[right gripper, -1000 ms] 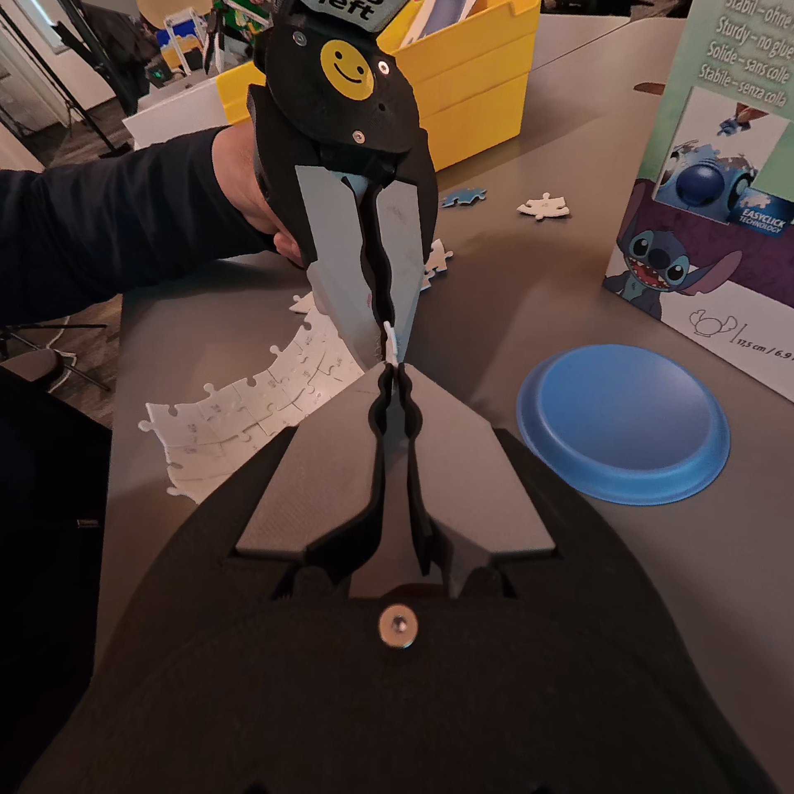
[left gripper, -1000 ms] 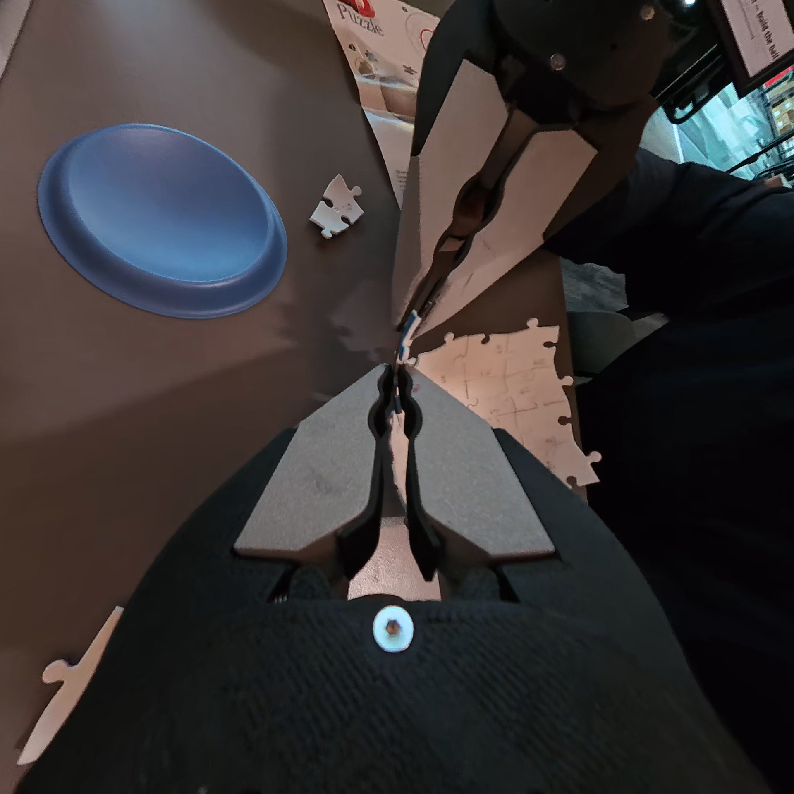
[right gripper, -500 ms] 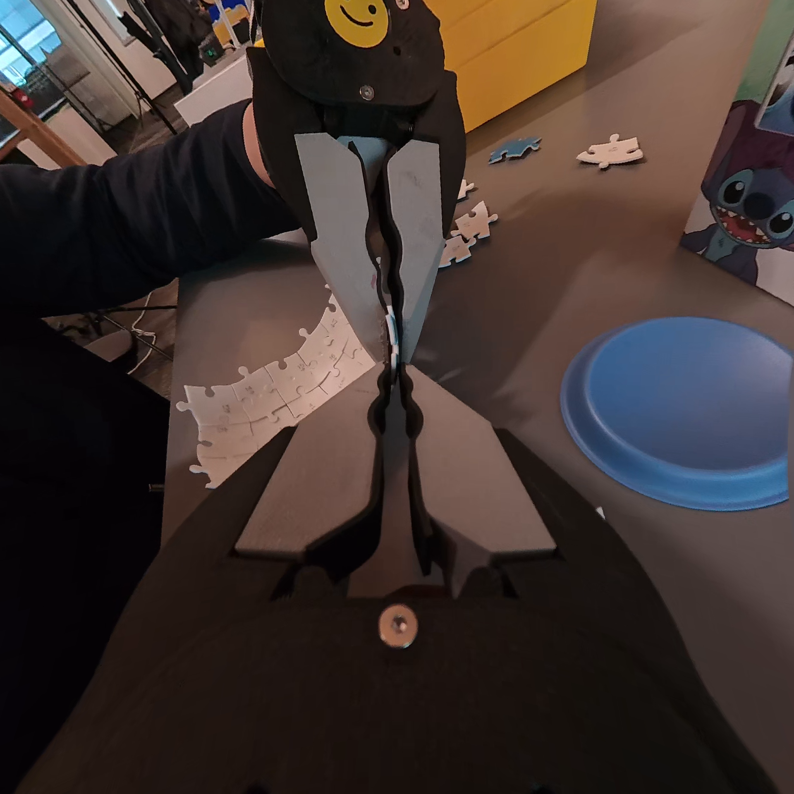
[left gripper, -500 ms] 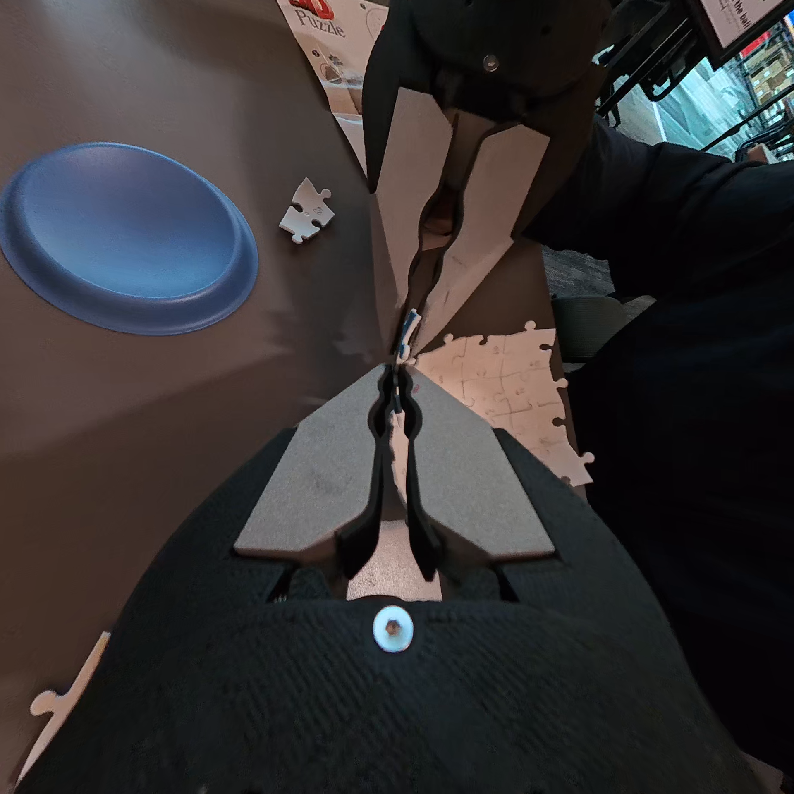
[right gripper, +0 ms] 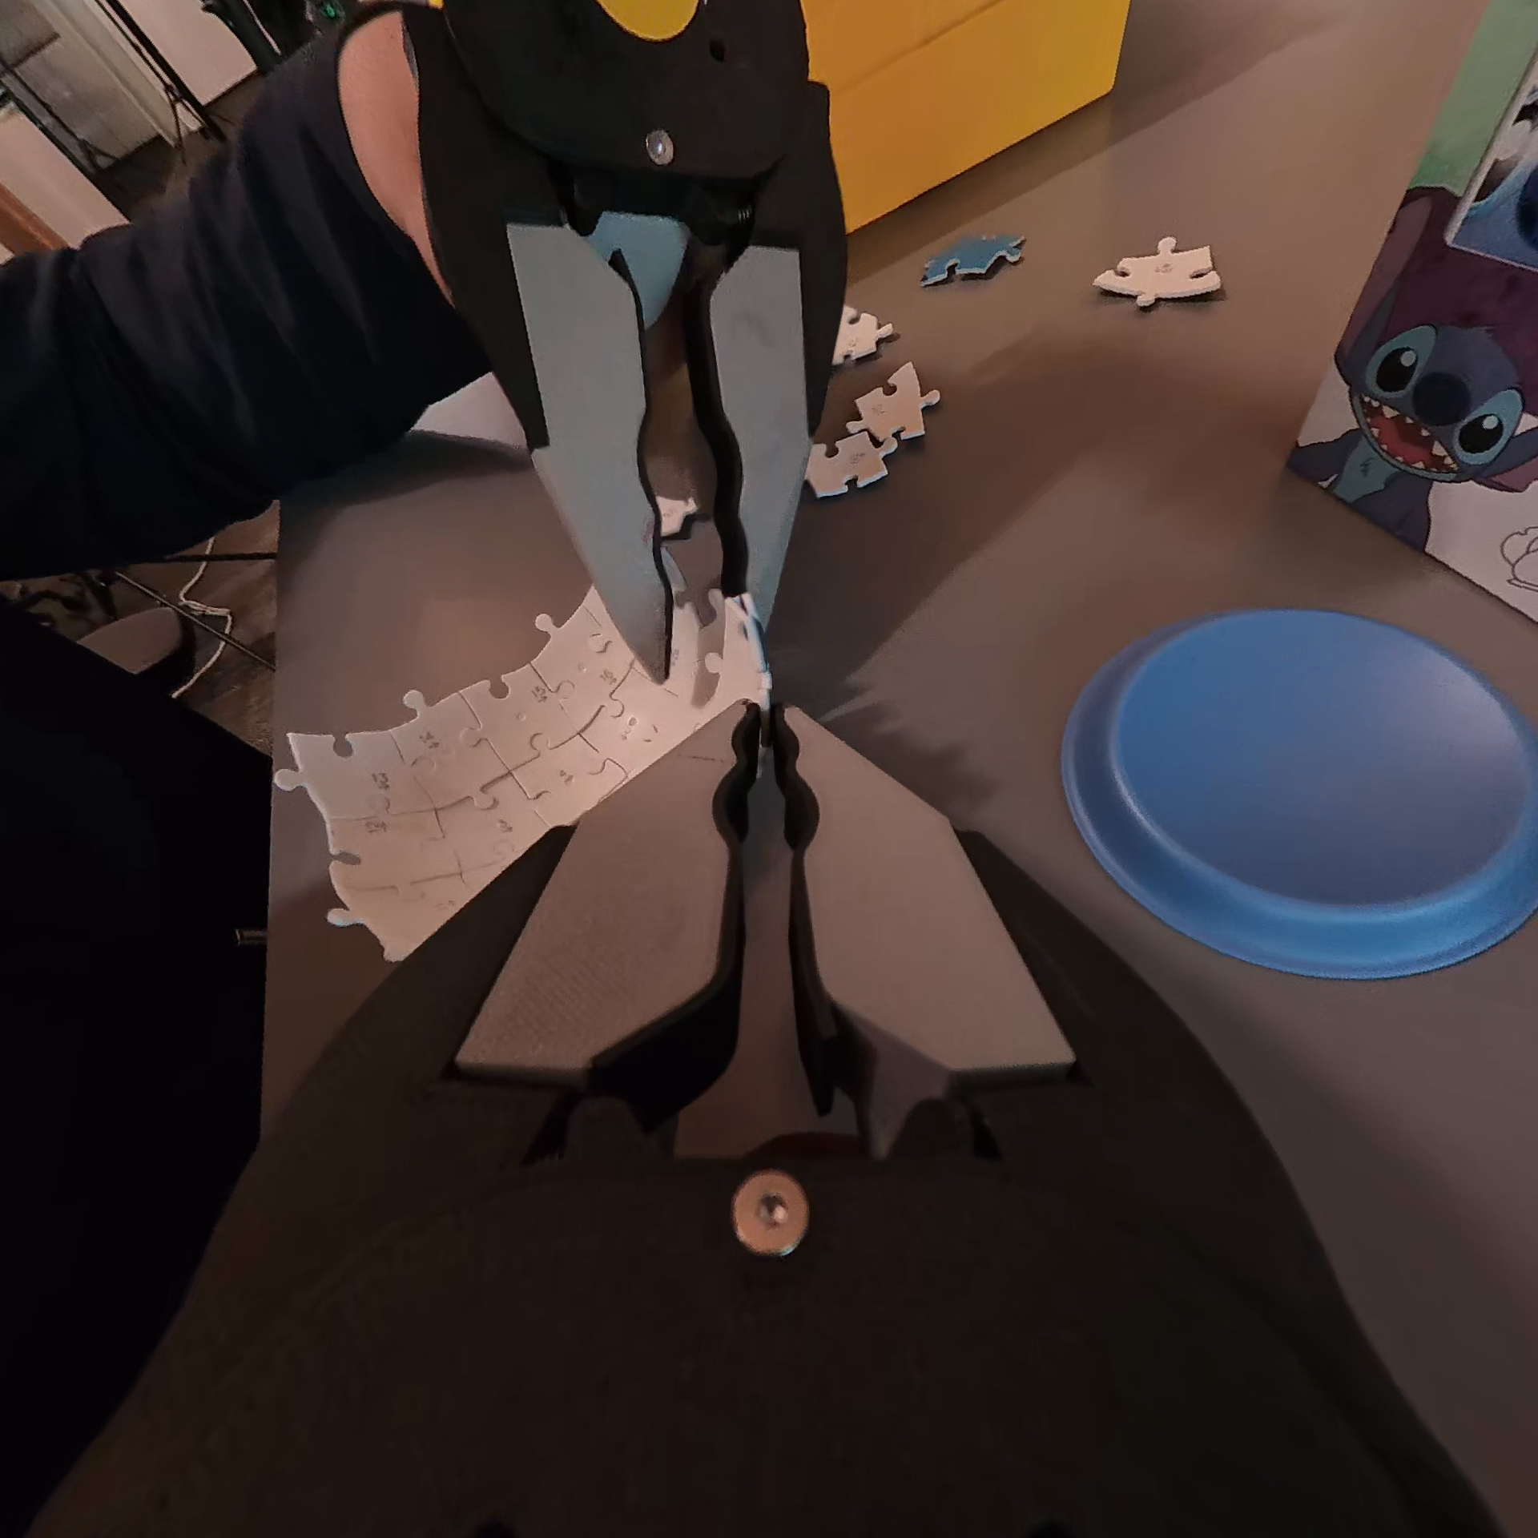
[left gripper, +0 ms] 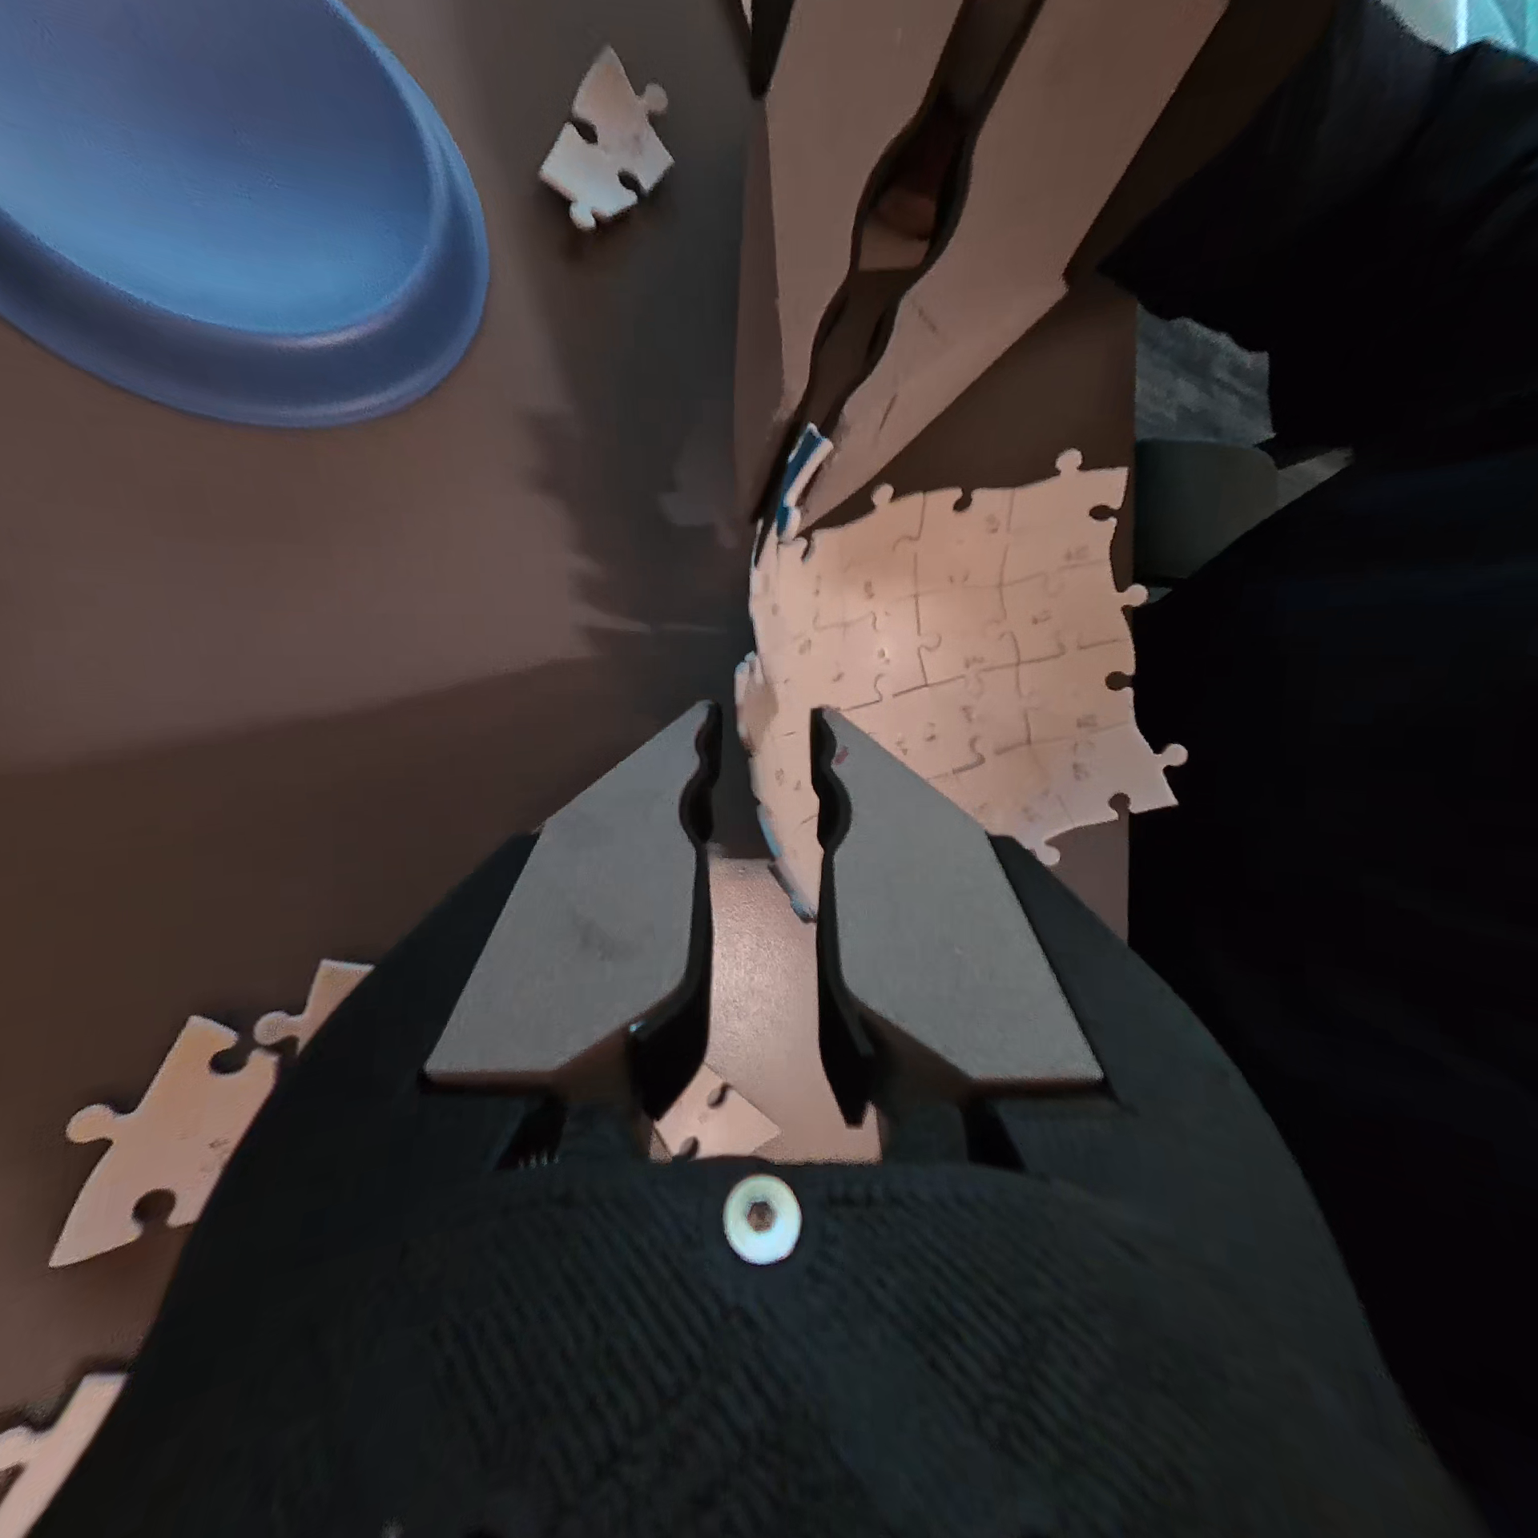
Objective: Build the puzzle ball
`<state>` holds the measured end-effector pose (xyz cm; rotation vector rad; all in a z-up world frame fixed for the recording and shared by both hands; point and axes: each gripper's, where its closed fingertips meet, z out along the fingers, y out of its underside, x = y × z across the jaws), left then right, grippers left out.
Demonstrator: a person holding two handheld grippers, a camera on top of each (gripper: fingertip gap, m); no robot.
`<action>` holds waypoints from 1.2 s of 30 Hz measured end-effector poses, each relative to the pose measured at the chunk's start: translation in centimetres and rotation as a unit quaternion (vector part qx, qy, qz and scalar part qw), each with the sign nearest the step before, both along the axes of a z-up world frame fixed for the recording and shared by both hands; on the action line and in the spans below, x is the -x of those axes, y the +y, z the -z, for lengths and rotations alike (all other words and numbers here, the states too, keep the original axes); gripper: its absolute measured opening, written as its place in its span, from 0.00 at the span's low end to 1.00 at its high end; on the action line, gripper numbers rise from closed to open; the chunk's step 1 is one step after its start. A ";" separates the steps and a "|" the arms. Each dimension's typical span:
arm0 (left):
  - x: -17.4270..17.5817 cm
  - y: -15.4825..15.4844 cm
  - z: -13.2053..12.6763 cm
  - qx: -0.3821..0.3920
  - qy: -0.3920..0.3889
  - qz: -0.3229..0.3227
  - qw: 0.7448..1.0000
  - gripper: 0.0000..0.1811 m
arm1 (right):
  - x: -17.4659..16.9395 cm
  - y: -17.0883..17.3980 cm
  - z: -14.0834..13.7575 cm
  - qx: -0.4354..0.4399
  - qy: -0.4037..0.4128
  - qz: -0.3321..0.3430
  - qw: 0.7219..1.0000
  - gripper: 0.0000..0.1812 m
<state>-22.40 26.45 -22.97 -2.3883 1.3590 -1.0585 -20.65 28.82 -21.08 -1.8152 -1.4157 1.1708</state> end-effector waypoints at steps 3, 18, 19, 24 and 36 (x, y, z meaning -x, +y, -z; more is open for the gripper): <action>-0.5 -0.3 0.6 -0.004 0.011 0.006 1.000 0.05 | 0.1 -0.1 -0.2 -0.004 0.001 -0.001 1.000 0.00; -0.9 -0.2 0.1 -0.046 0.017 0.018 0.999 0.01 | 0.6 -0.6 -0.3 -0.008 -0.004 -0.026 1.000 0.02; -0.9 -0.2 0.2 -0.049 0.021 0.019 0.998 0.02 | 0.7 -0.7 -0.2 -0.008 -0.005 -0.030 1.000 0.01; -1.0 -0.4 0.1 -0.056 0.025 0.027 0.998 0.01 | 1.4 -1.5 -0.2 0.016 -0.003 -0.053 0.998 0.01; -0.7 -0.6 0.2 -0.029 0.027 0.022 0.999 0.00 | 2.0 -2.0 0.2 -0.026 -0.029 -0.064 0.997 0.00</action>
